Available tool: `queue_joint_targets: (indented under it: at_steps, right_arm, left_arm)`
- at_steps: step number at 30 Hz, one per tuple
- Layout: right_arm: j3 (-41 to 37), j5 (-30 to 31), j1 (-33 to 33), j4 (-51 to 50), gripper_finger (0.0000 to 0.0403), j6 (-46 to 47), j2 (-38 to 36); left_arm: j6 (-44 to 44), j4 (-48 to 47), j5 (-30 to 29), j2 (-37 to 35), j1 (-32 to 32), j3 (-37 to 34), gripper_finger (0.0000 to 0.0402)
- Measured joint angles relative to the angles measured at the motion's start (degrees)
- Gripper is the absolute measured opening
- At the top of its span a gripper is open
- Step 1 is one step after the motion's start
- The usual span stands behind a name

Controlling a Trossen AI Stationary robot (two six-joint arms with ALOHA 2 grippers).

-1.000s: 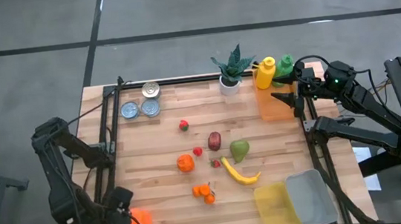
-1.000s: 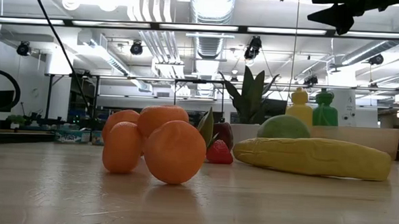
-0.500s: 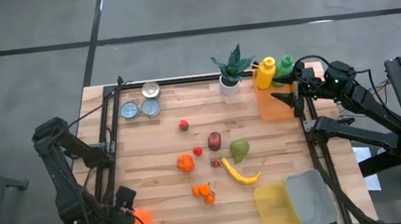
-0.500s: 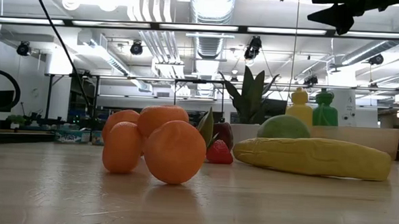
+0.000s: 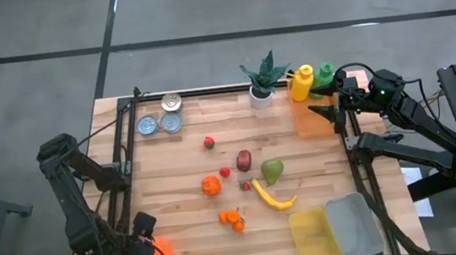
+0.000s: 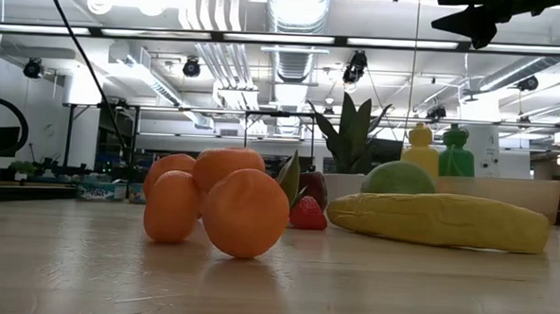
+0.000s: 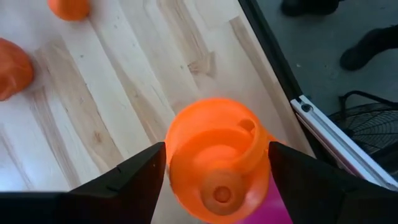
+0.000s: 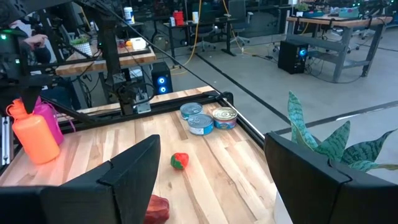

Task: Pick & Place Food Item
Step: Put the orange water bottle into the orange bin

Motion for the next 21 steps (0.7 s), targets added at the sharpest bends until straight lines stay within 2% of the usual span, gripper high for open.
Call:
queue_joint_targets:
  at_steps: [3, 11, 21]
  right_arm:
    - [0.00, -0.01, 0.01, 0.00, 0.0286, 0.00, 0.00]
    - [0.01, 0.00, 0.01, 0.00, 0.0286, 0.00, 0.00]
    - [0.00, -0.02, 0.01, 0.00, 0.0286, 0.00, 0.00]
  left_arm:
    - [0.50, 0.02, -0.60, 0.00, 0.00, 0.00, 0.0272]
    - [0.46, 0.02, -1.83, 0.00, 0.07, 0.00, 0.0209]
    - [0.24, 0.20, -2.12, 0.00, 0.14, 0.00, 0.0219]
